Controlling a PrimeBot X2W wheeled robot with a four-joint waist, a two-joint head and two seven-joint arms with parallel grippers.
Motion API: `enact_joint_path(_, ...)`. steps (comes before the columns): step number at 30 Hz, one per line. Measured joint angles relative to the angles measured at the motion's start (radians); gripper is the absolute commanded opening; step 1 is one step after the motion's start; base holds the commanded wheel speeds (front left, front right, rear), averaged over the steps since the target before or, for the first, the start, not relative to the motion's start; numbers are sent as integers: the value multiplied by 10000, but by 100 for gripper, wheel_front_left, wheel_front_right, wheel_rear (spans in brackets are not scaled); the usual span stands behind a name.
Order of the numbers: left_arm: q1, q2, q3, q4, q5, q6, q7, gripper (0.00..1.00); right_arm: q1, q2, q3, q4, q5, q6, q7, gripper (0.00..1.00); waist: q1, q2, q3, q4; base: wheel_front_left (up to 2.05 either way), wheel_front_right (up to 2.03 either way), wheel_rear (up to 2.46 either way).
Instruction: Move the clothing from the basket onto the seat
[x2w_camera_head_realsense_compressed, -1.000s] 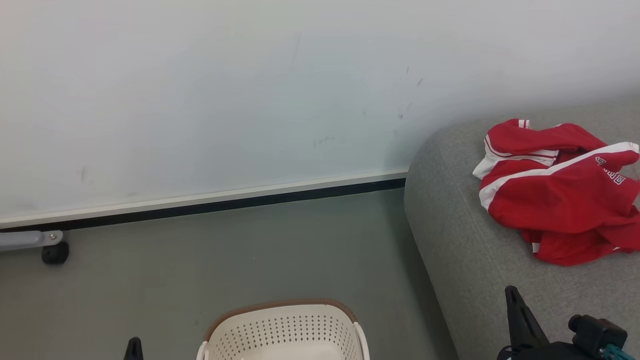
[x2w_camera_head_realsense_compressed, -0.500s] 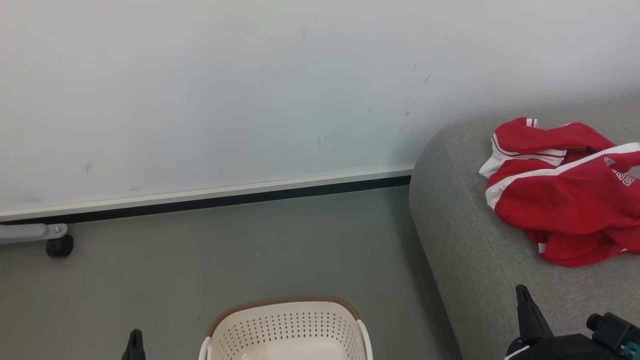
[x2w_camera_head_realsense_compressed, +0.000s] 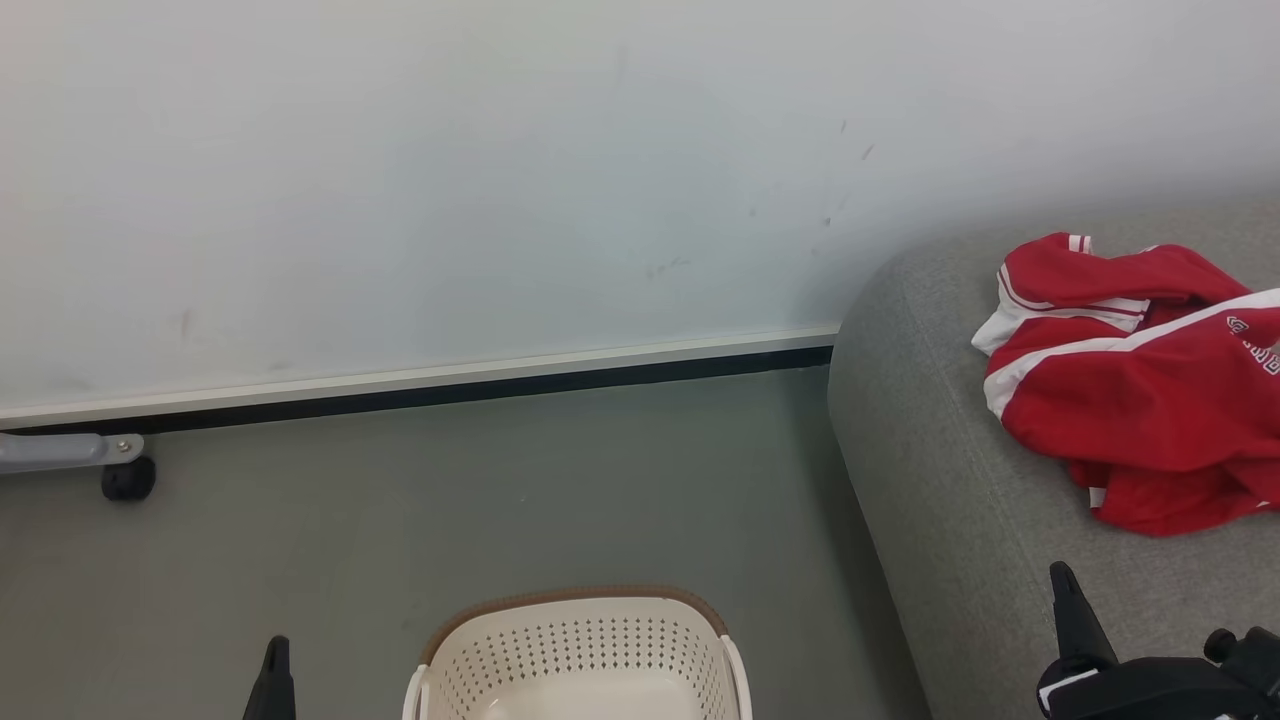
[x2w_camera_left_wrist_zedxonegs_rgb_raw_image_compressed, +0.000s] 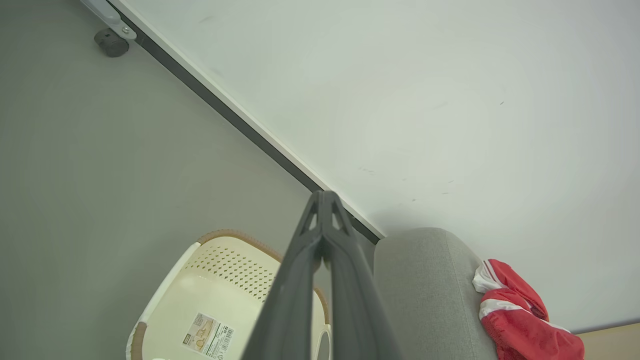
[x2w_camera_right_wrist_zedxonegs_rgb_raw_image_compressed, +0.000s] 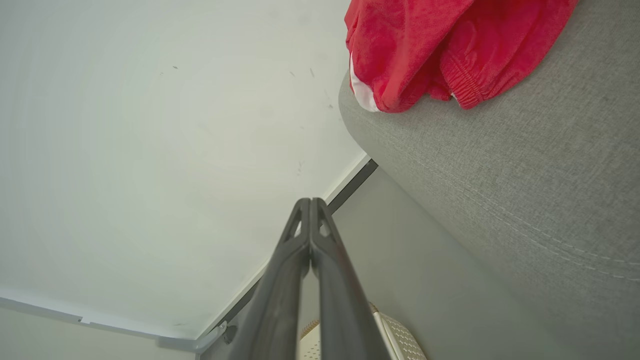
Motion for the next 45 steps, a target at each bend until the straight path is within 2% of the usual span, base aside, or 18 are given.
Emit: enact_joint_path(45,-1513,-410,677,823,-5590,-1185,1567,0,-475,769,-2157,514,5584,1066,1593,0,0,0,307,439,0,0,0)
